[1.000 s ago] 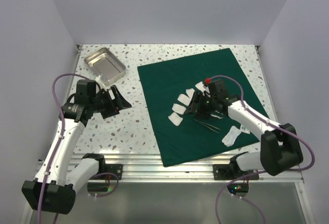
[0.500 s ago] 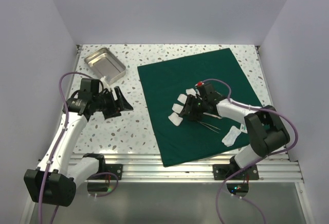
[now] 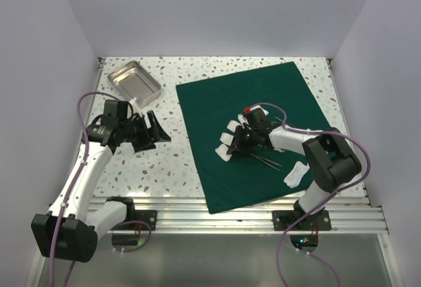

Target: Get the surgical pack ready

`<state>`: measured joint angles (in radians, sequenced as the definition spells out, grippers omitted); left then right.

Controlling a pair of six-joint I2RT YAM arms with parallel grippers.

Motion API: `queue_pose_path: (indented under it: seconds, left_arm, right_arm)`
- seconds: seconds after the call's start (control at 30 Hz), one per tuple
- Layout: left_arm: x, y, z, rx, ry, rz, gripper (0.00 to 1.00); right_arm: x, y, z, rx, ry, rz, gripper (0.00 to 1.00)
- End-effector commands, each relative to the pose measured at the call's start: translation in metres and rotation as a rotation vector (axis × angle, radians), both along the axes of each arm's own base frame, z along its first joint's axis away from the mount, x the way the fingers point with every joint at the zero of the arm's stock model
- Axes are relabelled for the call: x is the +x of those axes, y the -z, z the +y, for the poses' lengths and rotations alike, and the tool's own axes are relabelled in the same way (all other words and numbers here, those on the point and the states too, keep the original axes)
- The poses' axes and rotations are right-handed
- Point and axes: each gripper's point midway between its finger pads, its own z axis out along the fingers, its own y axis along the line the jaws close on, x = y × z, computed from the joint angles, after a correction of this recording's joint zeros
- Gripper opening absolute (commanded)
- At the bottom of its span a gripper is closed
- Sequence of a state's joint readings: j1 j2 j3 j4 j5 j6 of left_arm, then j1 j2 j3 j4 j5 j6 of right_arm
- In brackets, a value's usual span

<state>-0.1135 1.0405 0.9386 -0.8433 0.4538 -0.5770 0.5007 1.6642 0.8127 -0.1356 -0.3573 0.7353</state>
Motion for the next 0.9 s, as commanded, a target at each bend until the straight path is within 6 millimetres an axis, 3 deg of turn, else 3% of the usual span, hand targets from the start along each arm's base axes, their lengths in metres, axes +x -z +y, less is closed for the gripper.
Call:
queue_pose_path:
  seconds: [0.0,0.03,0.07,0.2,0.23,0.4,0.7,0.87]
  left_arm:
    - [0.003,-0.010,-0.003,-0.007,0.043,-0.062,0.75]
    - [0.002,-0.010,-0.003,-0.007,0.043,-0.062,0.75]
    - [0.001,-0.010,-0.003,-0.007,0.043,-0.062,0.75]
    - [-0.002,-0.009,-0.002,-0.007,0.043,-0.060,0.75]
    - [-0.003,-0.009,-0.002,-0.007,0.043,-0.063,0.75]
    - [-0.004,-0.005,-0.003,-0.016,0.042,-0.050,0.75]
    - [-0.002,-0.008,-0.005,-0.026,0.044,-0.056,0.74]
    - [-0.002,-0.006,-0.006,-0.032,0.041,-0.047,0.73]
  right_arm:
    - [0.013,-0.004,0.006,-0.032,-0.049,-0.045,0.24]
    - [0.008,-0.004,0.003,-0.059,-0.062,-0.022,0.06]
    - [0.009,-0.004,-0.002,-0.092,-0.087,-0.033,0.00]
    - [0.009,-0.039,0.007,-0.074,-0.227,-0.100,0.00]
    - [0.002,-0.042,0.005,-0.083,-0.275,-0.092,0.00]
    - [0.007,-0.067,0.008,-0.076,-0.324,-0.134,0.00]
    - [0.010,-0.089,0.023,0.008,-0.353,-0.151,0.00]
    - [0.027,-0.089,0.021,-0.026,-0.310,-0.190,0.00]
